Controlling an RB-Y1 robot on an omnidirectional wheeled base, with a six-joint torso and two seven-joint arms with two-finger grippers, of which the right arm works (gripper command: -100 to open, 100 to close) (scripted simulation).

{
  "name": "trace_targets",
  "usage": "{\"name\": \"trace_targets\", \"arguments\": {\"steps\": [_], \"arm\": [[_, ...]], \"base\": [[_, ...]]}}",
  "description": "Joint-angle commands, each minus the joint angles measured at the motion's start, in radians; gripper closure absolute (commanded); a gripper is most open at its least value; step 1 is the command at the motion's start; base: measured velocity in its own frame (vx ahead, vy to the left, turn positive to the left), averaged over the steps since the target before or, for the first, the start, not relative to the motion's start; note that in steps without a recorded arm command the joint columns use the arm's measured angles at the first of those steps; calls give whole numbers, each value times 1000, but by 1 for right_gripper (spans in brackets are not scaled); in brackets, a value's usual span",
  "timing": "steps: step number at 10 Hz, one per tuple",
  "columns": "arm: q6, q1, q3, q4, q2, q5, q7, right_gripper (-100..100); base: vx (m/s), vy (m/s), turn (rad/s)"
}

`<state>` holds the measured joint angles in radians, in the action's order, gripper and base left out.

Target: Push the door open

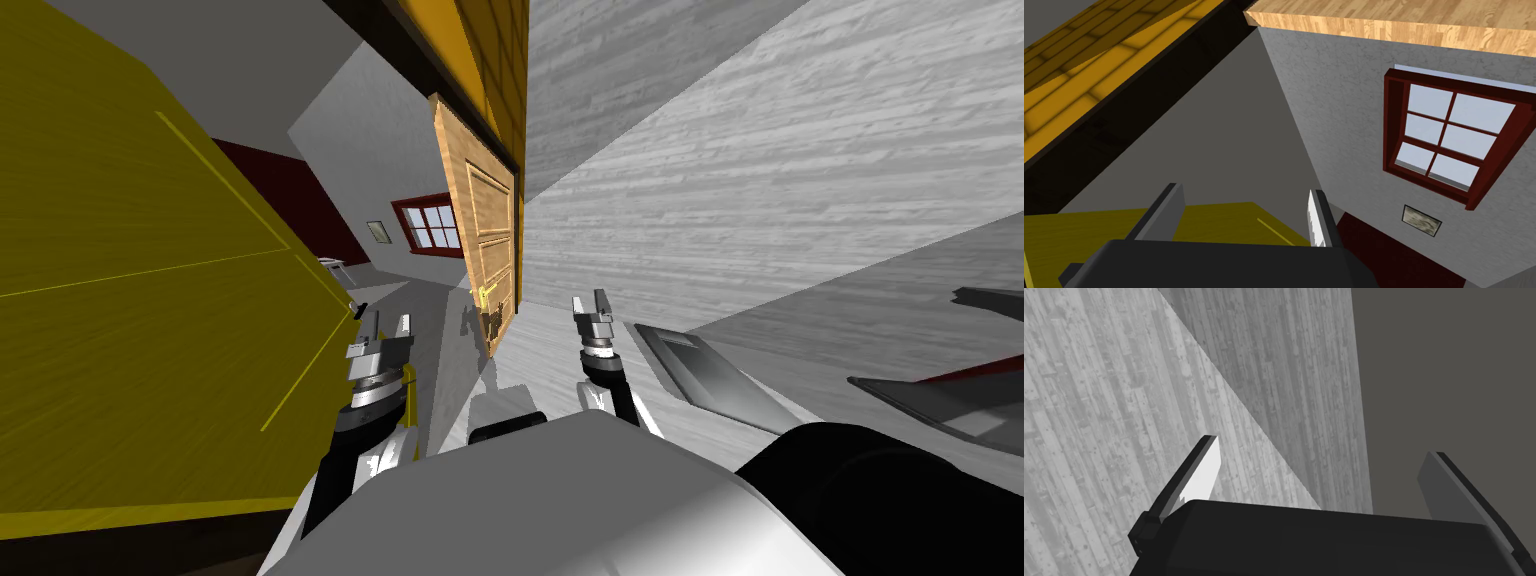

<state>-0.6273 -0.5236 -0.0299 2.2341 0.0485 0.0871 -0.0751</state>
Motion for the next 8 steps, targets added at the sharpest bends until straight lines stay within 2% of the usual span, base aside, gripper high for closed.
{"name": "trace_targets", "arguments": {"steps": [1,8], "arm": [[10,21,13,-33,-12,-3,-1,-100],[50,104,66,-163,-50,-16,-4,-100]], "base": [[62,-14,129],[112,-79,106]]}}
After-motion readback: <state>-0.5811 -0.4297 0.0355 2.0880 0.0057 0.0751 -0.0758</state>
